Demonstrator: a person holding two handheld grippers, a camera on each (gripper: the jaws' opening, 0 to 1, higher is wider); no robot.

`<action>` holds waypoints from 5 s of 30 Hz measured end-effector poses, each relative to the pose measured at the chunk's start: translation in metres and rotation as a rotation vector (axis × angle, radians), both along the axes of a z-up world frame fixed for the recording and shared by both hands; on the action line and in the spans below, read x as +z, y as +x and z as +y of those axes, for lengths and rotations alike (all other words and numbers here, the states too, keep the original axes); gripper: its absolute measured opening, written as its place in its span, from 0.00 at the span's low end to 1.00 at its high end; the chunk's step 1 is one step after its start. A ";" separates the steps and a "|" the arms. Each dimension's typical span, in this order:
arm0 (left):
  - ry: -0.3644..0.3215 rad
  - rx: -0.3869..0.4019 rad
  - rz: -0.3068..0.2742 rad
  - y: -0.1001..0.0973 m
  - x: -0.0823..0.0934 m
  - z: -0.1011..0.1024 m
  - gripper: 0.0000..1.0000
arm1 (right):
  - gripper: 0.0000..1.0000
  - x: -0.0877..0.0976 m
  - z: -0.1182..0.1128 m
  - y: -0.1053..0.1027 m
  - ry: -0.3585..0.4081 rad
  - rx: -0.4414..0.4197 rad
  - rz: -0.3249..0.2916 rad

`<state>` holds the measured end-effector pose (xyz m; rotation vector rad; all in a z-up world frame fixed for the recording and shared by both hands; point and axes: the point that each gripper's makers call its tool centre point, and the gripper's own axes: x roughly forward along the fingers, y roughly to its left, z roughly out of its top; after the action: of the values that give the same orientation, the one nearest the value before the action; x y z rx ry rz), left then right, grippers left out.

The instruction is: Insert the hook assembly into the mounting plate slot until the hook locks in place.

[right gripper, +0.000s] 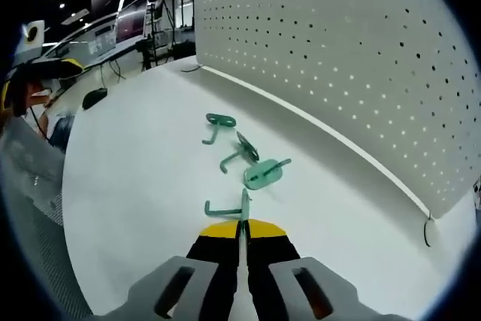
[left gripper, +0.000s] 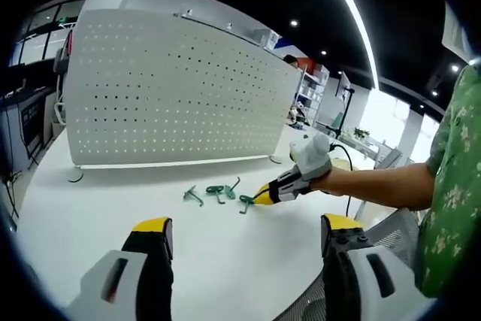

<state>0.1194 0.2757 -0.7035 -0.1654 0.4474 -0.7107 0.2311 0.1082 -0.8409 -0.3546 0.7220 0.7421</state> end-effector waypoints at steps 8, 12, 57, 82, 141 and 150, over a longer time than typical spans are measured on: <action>-0.001 -0.009 -0.003 0.000 0.000 -0.002 0.83 | 0.01 -0.002 -0.004 0.002 0.013 -0.023 0.012; -0.001 -0.010 -0.006 0.001 0.001 -0.003 0.82 | 0.01 -0.002 -0.005 0.003 0.024 -0.037 0.022; -0.019 -0.029 -0.033 -0.001 0.011 -0.010 0.79 | 0.00 0.034 -0.001 0.001 0.429 -0.296 0.168; -0.003 -0.058 -0.141 0.017 0.051 -0.010 0.78 | 0.00 0.135 0.032 0.008 0.561 -0.246 -0.012; -0.339 -0.084 -0.279 0.080 0.190 -0.044 0.62 | 0.00 0.306 0.081 -0.009 0.895 -0.097 -0.410; -0.377 -0.072 -0.260 0.083 0.200 -0.047 0.54 | 0.00 0.322 0.087 -0.017 0.893 -0.050 -0.504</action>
<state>0.2021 0.2287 -0.5033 -0.4075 0.0671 -0.8710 0.2145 0.1956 -0.5185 0.2911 -0.1106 0.8106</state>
